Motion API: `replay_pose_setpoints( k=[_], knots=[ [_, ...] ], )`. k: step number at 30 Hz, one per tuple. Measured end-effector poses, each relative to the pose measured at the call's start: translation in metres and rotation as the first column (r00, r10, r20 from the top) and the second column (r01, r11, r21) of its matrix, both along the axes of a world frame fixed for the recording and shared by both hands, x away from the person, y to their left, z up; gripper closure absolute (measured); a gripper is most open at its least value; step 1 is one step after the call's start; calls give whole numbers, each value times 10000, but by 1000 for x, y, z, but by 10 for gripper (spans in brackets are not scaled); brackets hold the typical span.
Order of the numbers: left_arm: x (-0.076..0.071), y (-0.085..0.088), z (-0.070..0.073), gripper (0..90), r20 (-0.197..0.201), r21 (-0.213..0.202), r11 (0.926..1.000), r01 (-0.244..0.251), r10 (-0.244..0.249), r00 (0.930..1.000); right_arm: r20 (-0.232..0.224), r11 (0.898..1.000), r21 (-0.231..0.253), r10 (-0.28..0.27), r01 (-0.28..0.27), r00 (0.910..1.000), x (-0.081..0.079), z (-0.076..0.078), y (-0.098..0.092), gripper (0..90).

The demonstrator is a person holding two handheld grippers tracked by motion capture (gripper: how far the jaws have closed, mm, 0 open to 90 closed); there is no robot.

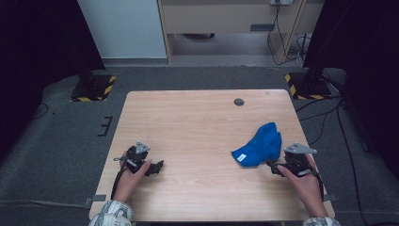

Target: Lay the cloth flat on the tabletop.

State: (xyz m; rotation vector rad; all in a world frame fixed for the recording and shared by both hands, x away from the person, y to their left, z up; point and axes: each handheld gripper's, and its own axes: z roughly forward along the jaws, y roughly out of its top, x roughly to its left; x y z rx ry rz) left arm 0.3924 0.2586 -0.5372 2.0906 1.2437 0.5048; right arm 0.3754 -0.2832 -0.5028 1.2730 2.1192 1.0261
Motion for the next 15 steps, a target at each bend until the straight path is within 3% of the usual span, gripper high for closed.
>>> replay_pose_setpoints(
  k=[7, 11, 12, 15],
  knots=[
    [-1, -2, 0, 0, 2, -2, 10000, 41, -41, 10000, -16, 9992, 389, 21, -21, 10000, 32, 13, 16, 122],
    [-1, -2, 0, 0, 0, -3, 10000, 40, -40, 10000, -373, 9999, 111, -71, 75, 9993, 44, 2, 24, 132],
    [-1, -2, 0, 0, -1, -6, 10000, 41, -41, 10000, -667, 9995, -288, -135, 116, 9977, 47, -6, 26, 133],
    [-1, -2, 0, 0, -2, -9, 10000, 56, -56, 10000, -790, 9991, -335, -301, 276, 9964, 46, -12, 27, 154]
  ],
)
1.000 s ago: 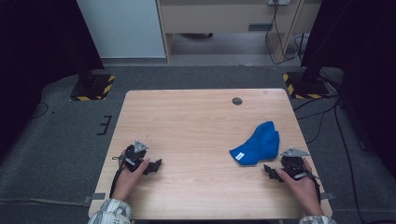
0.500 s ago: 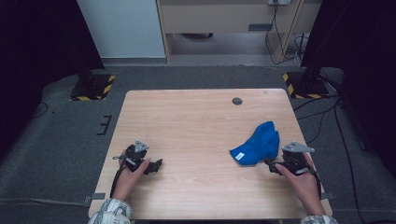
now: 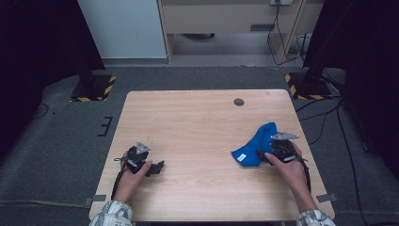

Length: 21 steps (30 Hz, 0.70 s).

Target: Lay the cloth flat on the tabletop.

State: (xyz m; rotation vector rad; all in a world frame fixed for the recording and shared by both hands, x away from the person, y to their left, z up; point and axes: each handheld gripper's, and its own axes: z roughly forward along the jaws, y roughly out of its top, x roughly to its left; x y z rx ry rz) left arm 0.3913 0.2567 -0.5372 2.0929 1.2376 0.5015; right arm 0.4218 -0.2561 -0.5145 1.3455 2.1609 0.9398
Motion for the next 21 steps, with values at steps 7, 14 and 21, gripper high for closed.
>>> replay_pose_setpoints(
  k=[7, 14, 21],
  knots=[
    [-1, -1, 0, 0, 1, -3, 10000, 72, -72, 10000, -436, 9997, 19, 264, -264, 9987, -2, -9, -7, 482],
    [0, -2, 0, 0, -2, 2, 10000, 74, -74, 10000, -262, 9981, 248, 564, -557, 9981, -3, -9, -7, 702],
    [0, -2, 0, 0, -1, -3, 10000, 96, -96, 10000, 359, 9940, 717, 802, -827, 9961, -11, 9, 4, 730]
  ],
)
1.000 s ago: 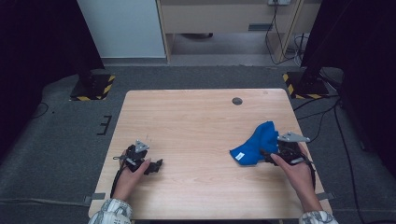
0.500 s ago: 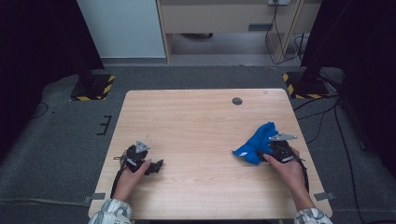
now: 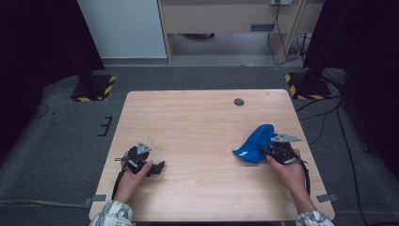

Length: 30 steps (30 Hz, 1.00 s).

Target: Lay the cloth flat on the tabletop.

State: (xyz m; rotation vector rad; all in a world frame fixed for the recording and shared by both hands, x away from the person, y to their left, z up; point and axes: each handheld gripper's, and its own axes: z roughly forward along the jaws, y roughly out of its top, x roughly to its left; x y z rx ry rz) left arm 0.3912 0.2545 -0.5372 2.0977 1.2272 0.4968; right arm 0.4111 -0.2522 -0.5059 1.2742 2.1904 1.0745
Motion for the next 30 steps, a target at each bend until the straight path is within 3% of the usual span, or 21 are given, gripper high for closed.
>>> replay_pose_setpoints(
  k=[16, 30],
  knots=[
    [0, -1, 0, 0, 0, 26, 10000, 33, -33, 10000, 385, 9946, 702, 744, -770, 9965, -9, 41, 41, 729],
    [0, -2, 0, 0, 4, 19, 10000, 85, -85, 10000, 682, 9895, 399, 1359, -1389, 9884, 6, 73, 93, 727]
  ],
)
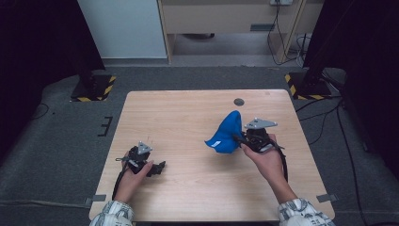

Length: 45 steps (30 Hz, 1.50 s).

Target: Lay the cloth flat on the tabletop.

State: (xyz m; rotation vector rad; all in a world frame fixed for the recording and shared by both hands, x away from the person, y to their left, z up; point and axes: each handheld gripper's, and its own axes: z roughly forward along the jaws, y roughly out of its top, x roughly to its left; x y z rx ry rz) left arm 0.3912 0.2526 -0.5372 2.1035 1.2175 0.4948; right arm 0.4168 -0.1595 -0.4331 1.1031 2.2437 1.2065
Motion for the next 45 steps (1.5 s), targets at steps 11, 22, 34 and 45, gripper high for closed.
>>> replay_pose_setpoints(
  k=[11, 22, 34, 45],
  knots=[
    [0, 0, 0, 0, -2, 1, 10000, 3, -3, 10000, 108, 9990, -250, 374, -371, 9992, 9, 6, 35, 726],
    [0, -1, 0, 0, 0, -12, 10000, -17, 17, 10000, -211, 9922, -856, 888, -903, 9958, 9, -17, 74, 720],
    [0, -1, 0, 0, 14, -16, 10000, -29, 29, 10000, -819, 9912, -960, 831, -909, 9932, 7, -47, 93, 706],
    [0, -5, 5, 51, 125, 318, 9995, 23, -27, 9999, -1223, 9878, -1205, 843, -991, 9889, 1, -79, 114, 611]
  ],
)
